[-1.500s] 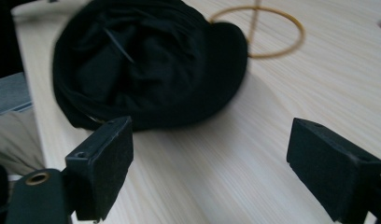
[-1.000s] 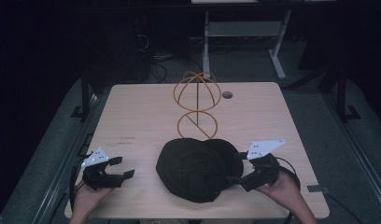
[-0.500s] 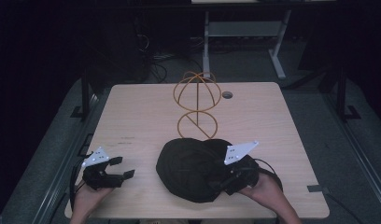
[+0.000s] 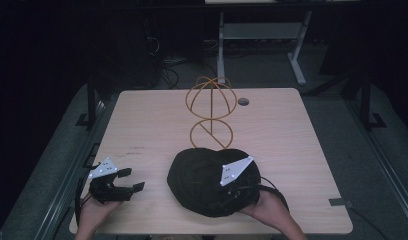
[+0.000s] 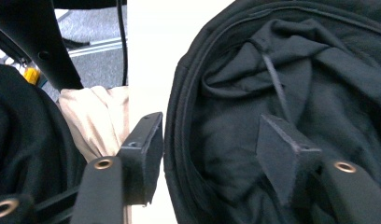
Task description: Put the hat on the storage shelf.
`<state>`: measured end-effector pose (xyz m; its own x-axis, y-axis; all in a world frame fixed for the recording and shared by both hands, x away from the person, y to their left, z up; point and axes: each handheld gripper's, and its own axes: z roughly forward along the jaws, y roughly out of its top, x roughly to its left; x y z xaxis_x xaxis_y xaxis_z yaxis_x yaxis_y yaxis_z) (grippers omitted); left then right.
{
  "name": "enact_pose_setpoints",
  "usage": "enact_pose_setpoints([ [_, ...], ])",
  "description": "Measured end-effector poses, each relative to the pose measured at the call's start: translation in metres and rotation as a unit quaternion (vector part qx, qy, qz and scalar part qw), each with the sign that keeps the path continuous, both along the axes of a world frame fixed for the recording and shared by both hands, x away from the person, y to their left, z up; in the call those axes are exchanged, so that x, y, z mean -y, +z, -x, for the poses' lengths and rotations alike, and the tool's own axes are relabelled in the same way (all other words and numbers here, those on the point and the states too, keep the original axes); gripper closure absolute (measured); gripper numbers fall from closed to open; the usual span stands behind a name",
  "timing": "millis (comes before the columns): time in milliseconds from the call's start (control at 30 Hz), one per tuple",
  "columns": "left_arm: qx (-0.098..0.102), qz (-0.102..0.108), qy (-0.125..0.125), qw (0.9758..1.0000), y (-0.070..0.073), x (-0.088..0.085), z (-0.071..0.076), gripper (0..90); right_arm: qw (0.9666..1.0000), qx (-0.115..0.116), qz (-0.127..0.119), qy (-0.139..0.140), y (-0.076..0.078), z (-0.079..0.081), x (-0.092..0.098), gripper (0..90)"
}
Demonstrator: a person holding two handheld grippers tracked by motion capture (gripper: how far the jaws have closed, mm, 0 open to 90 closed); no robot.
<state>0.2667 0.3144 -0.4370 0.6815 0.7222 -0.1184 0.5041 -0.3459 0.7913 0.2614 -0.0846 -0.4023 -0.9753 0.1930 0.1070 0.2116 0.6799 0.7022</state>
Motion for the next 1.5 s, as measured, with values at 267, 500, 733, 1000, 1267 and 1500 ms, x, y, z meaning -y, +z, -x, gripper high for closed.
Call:
enact_pose_setpoints([
  [267, 0.0, 0.0, -0.001, 1.0, 0.0, 0.0, 0.0, 21.3, 0.9995, -0.014, 0.02, 0.019, -0.006, 0.0, -0.023, 51.2],
  [500, 0.002, 0.002, -0.007, 1.0, 0.0, 0.001, 0.0, 21.3, 0.9979, -0.01, 0.053, 0.037, -0.014, 0.004, -0.043, 60.0],
  [733, 0.001, 0.001, -0.015, 0.9999, 0.0, 0.004, 0.001, 21.3, 0.9948, 0.001, 0.09, 0.048, -0.019, 0.006, -0.057, 75.2],
  [1000, 0.0, 0.003, -0.034, 0.9994, 0.0, 0.01, 0.001, 21.3, 0.9964, 0.0, 0.074, 0.042, -0.01, 0.005, -0.05, 80.1],
  [1267, 0.015, 0.015, -0.05, 0.9985, 0.005, 0.022, 0.004, 21.2, 0.9992, 0.008, 0.029, 0.027, 0.014, 0.001, -0.033, 80.8],
  [1500, 0.038, 0.024, -0.083, 0.9955, 0.017, 0.04, 0.011, 20.8, 0.9995, 0.001, -0.013, 0.03, 0.033, -0.001, -0.024, 81.4],
])
